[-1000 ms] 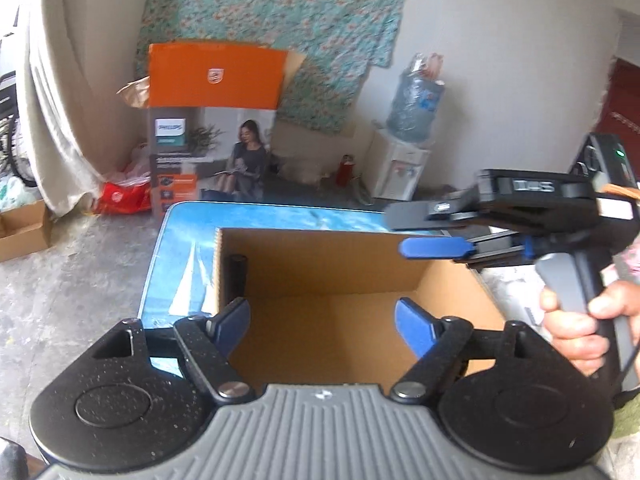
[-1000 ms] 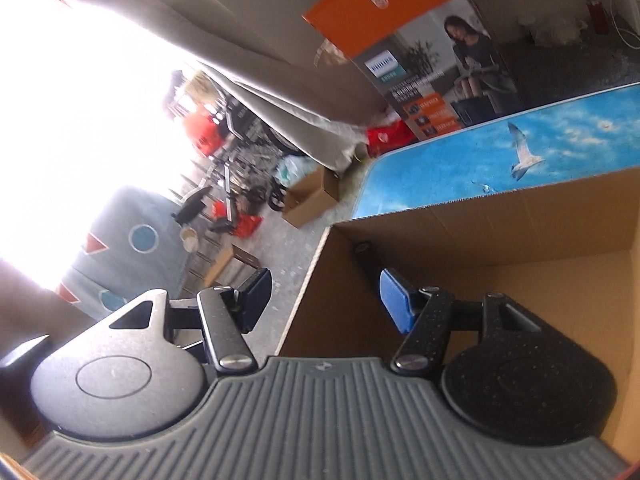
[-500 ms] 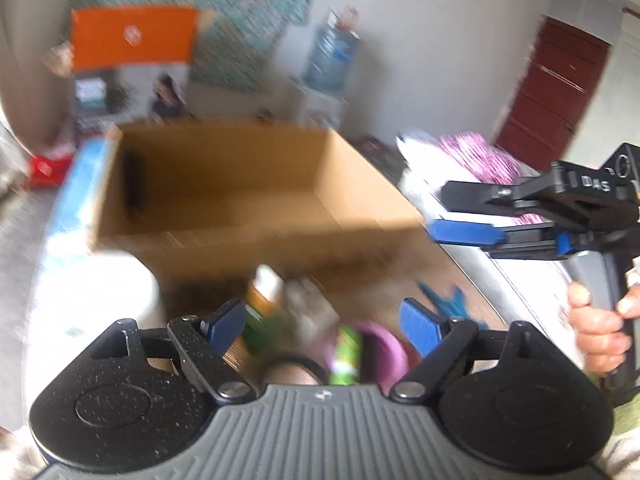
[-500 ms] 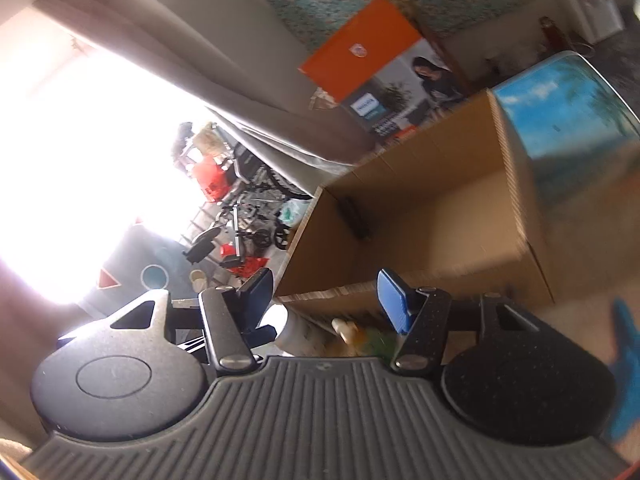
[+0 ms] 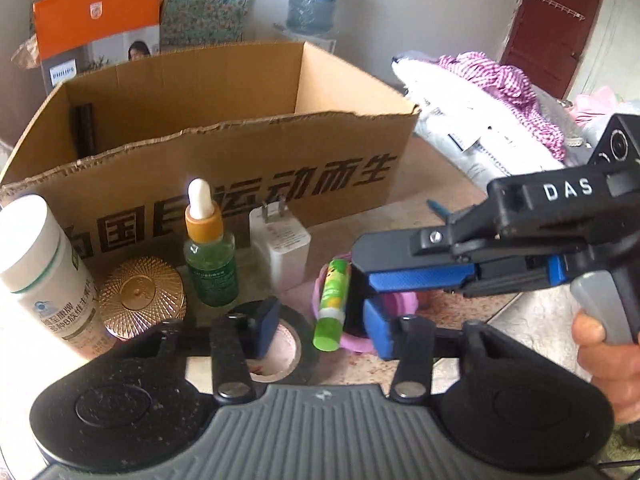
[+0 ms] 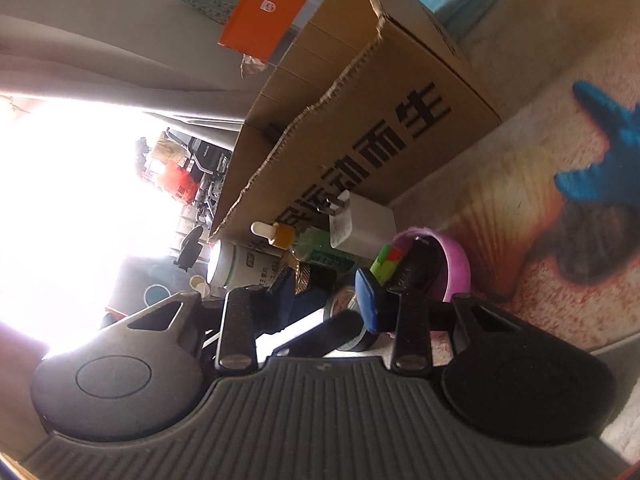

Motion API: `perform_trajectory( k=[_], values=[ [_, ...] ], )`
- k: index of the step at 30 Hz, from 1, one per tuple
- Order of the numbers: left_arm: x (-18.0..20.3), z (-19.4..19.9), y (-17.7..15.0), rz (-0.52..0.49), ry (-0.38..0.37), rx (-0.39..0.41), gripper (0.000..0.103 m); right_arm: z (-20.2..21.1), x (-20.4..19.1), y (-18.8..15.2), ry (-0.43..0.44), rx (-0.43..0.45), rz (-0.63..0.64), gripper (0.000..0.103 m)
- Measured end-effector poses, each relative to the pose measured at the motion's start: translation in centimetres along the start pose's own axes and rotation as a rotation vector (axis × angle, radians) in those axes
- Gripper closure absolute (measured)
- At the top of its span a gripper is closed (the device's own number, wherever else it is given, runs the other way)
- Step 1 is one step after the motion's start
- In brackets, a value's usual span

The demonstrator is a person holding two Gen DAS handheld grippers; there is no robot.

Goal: Organize rigid objects
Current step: 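Grasp the green glue stick in the pink bowl with the right gripper, then lower the glue stick into the cardboard box and open the right gripper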

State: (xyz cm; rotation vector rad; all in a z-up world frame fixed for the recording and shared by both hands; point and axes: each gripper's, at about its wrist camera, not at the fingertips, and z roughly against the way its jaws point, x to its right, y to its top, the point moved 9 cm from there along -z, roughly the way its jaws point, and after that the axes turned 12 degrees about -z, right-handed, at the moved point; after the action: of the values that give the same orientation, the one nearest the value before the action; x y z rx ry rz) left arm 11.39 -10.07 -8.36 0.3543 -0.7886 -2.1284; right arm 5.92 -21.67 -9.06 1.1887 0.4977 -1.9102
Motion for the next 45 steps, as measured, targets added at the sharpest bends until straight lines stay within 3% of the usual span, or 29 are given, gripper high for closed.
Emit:
perform_trajectory(
  k=[2,12,16,26,38,45],
  values=[
    [-0.2,-0.4,0.0,0.012,-0.016,-0.014,0.069,-0.6,0.4,-0.3,-0.008,-0.013,-0.021,0.073],
    [0.2,-2.1,0.0,0.006,-0.083,-0.040,0.073,-1.6,1.8,-0.6,-0.062,-0.015,-0.061,0.075],
    [0.7,-2.1,0.2,-0.002,-0.117,-0.039,0.083,-2.1,1.0,0.6,-0.079,-0.017,-0.053,0.077],
    [1.1,-2.4,-0.2,0.010,-0.133,-0.044,0.083,-2.2,0.6,0.7,-0.172,-0.017,0.064,0.082],
    [1.6,0.7,0.5,-0.007,-0.103,0.038,0.085,-2.0,-1.2,0.2,-0.144,0.033,0.110,0.086],
    [-1.0,6.2,5.1,-0.022,-0.023,0.183,0.086,-1.6,-8.9,1.7,-0.059,0.063,0.275,0.086]
  ],
)
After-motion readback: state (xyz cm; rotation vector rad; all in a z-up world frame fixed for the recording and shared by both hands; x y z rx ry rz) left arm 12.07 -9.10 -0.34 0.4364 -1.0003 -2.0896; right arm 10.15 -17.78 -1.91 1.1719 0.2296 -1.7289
